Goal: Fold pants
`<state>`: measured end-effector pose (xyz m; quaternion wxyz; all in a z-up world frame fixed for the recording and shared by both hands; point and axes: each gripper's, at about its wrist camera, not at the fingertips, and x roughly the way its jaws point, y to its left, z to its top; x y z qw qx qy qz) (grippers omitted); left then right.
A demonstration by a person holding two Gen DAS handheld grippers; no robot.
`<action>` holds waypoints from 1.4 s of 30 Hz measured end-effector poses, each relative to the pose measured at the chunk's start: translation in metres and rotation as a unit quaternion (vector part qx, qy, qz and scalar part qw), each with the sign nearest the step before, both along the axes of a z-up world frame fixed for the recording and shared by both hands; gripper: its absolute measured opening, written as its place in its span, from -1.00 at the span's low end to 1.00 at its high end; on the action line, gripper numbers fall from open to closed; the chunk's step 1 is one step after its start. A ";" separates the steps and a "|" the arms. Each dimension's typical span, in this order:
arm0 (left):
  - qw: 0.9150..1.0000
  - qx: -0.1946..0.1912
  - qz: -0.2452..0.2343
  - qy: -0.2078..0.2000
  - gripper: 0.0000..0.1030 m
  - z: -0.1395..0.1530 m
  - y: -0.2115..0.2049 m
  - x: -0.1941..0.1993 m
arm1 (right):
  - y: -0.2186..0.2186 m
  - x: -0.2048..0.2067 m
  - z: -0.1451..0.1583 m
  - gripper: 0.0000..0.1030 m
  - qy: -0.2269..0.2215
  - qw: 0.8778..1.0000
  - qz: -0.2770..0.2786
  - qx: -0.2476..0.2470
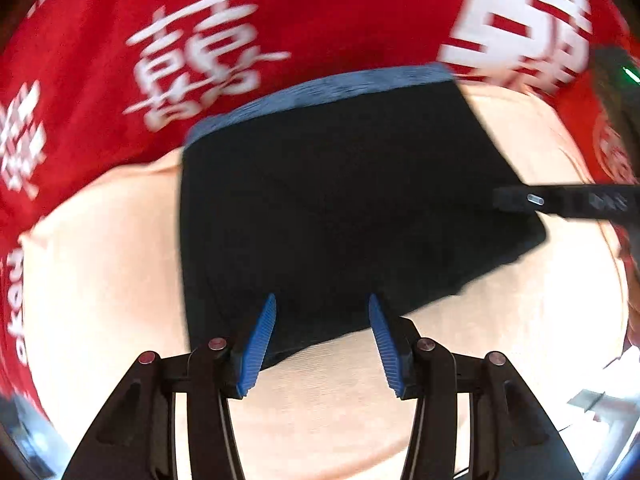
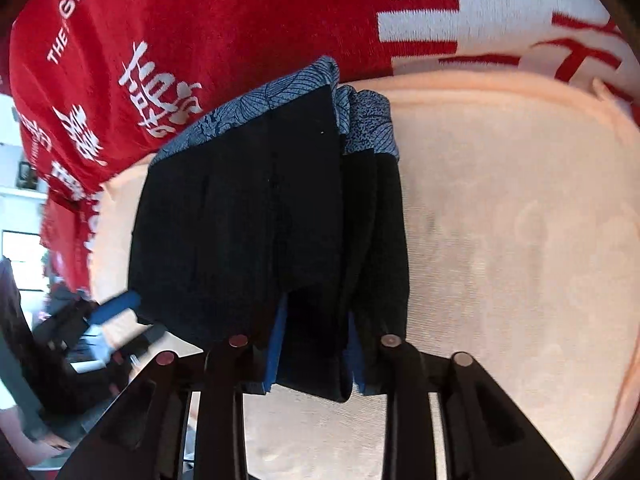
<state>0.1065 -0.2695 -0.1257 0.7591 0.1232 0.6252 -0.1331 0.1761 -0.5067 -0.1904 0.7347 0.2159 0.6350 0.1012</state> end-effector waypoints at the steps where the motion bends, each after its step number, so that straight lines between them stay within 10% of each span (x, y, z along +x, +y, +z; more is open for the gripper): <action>1: 1.000 0.000 0.006 0.001 -0.02 -0.001 0.004 0.002 | -0.002 -0.002 0.002 -0.21 0.000 1.000 -0.001 -0.012; 13: 0.999 0.005 0.037 0.008 -0.01 -0.003 0.024 0.002 | 0.010 -0.029 0.024 0.00 0.018 0.996 0.007 -0.085; 16: 0.999 0.009 0.047 0.008 0.53 -0.001 0.025 0.000 | 0.014 -0.032 0.027 0.02 0.019 0.995 0.007 -0.095; 28: 0.998 0.005 0.064 0.019 0.53 -0.006 0.035 0.007 | 0.024 -0.036 0.040 0.57 0.010 0.994 0.005 -0.110; 42: 0.998 0.000 0.063 0.031 0.53 -0.009 0.032 0.019 | 0.022 -0.032 0.037 0.57 0.014 0.991 0.017 -0.129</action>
